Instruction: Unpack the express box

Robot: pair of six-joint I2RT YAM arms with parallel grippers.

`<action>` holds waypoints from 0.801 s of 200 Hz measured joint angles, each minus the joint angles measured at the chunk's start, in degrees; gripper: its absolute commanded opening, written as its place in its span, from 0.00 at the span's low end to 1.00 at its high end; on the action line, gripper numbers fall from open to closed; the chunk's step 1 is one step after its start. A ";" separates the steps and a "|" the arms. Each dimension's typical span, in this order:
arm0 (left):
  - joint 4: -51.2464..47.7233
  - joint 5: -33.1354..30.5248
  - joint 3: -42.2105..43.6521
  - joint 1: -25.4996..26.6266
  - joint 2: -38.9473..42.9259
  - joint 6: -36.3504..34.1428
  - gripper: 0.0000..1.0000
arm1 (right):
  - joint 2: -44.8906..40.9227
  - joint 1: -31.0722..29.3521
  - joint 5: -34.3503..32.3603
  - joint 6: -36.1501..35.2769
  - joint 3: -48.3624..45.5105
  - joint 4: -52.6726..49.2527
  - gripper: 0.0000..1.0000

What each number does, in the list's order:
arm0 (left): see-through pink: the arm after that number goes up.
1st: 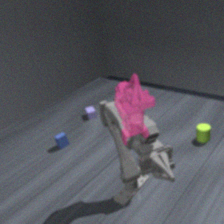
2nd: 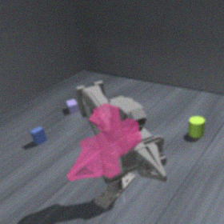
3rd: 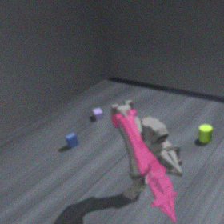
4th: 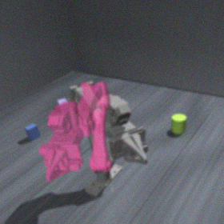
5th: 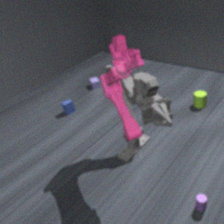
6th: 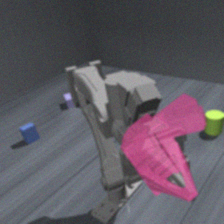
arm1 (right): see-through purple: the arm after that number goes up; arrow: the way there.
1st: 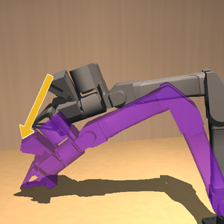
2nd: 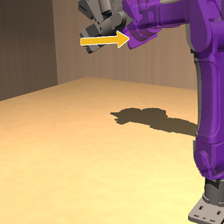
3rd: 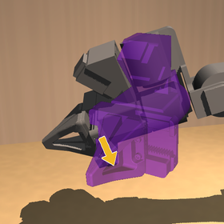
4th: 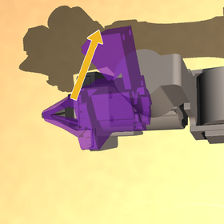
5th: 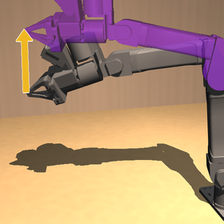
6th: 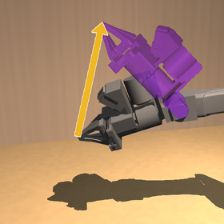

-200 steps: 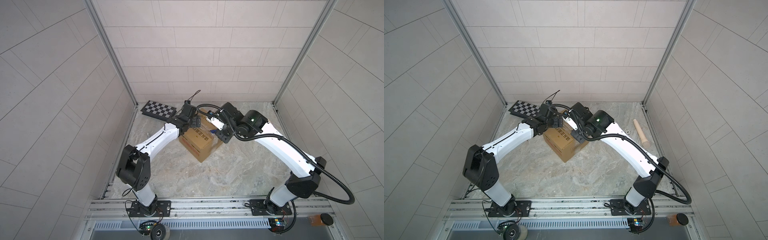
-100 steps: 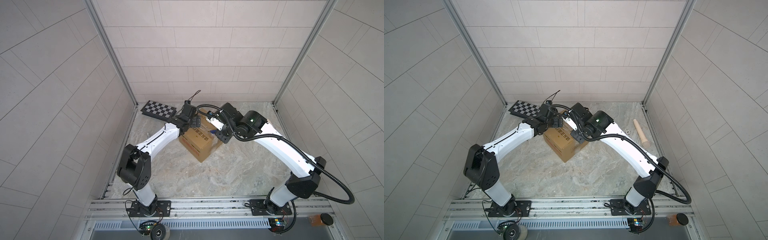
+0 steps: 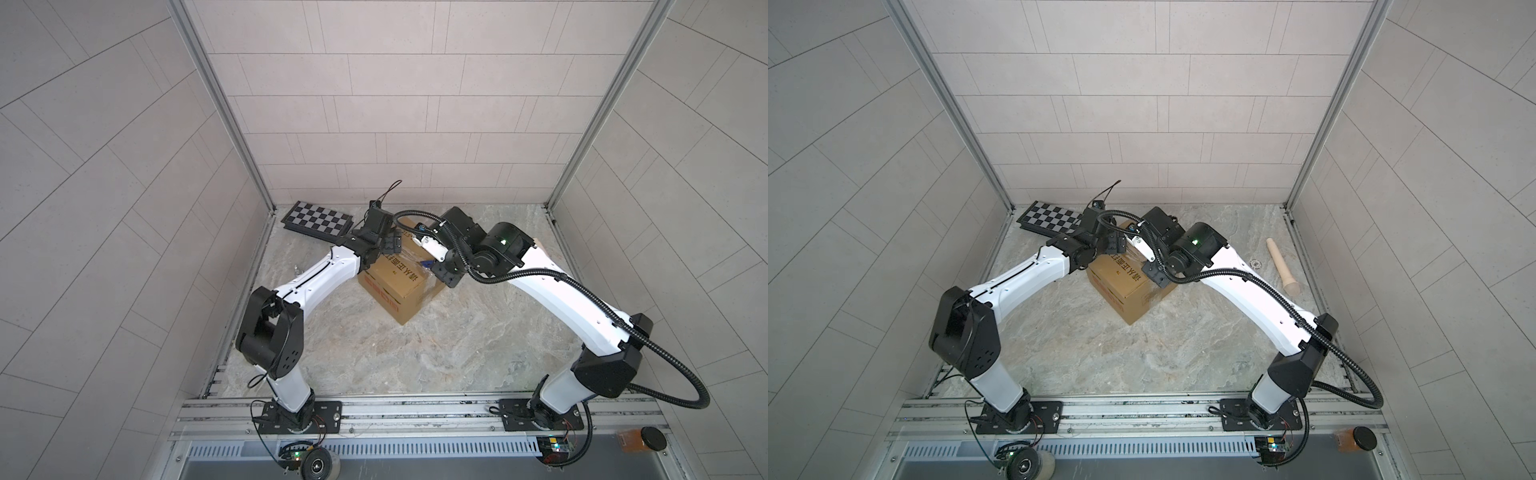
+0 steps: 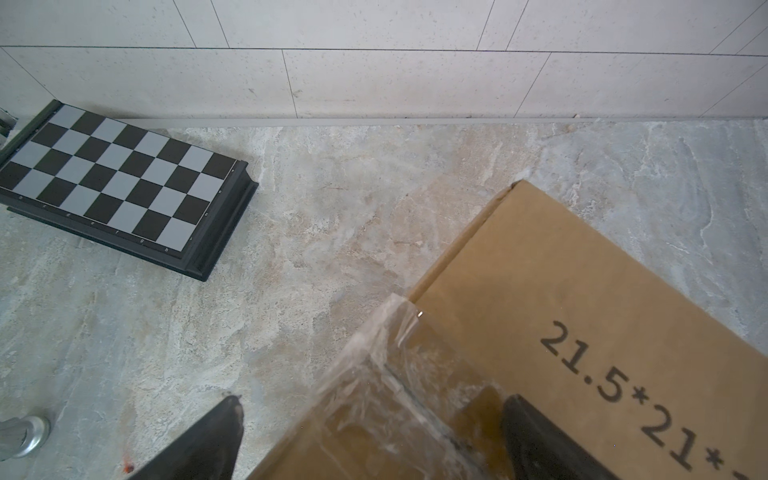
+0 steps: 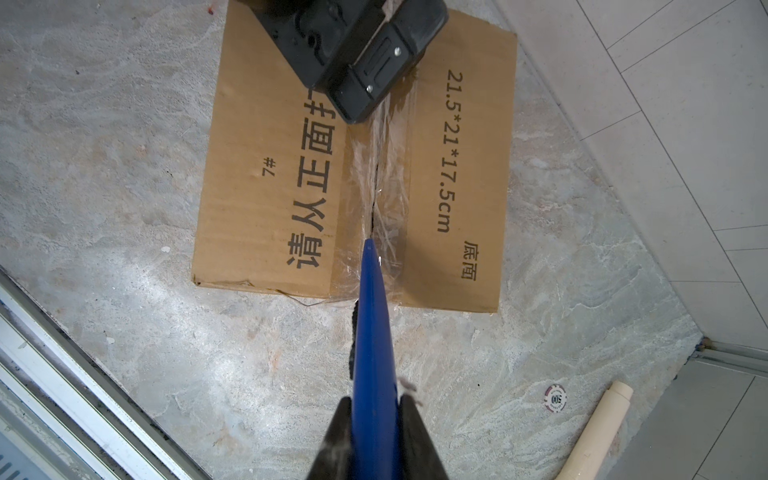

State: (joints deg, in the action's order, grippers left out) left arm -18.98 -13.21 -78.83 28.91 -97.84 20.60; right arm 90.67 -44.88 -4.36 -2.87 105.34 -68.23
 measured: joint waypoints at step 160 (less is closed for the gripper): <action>0.66 0.07 0.00 0.02 -0.52 0.52 1.00 | -2.12 0.31 0.96 0.42 -3.52 1.49 0.00</action>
State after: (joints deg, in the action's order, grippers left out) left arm -18.33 -13.15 -78.83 28.93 -98.37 21.12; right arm 88.55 -44.58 -3.40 -2.46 101.82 -66.74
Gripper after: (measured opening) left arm 0.997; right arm 0.185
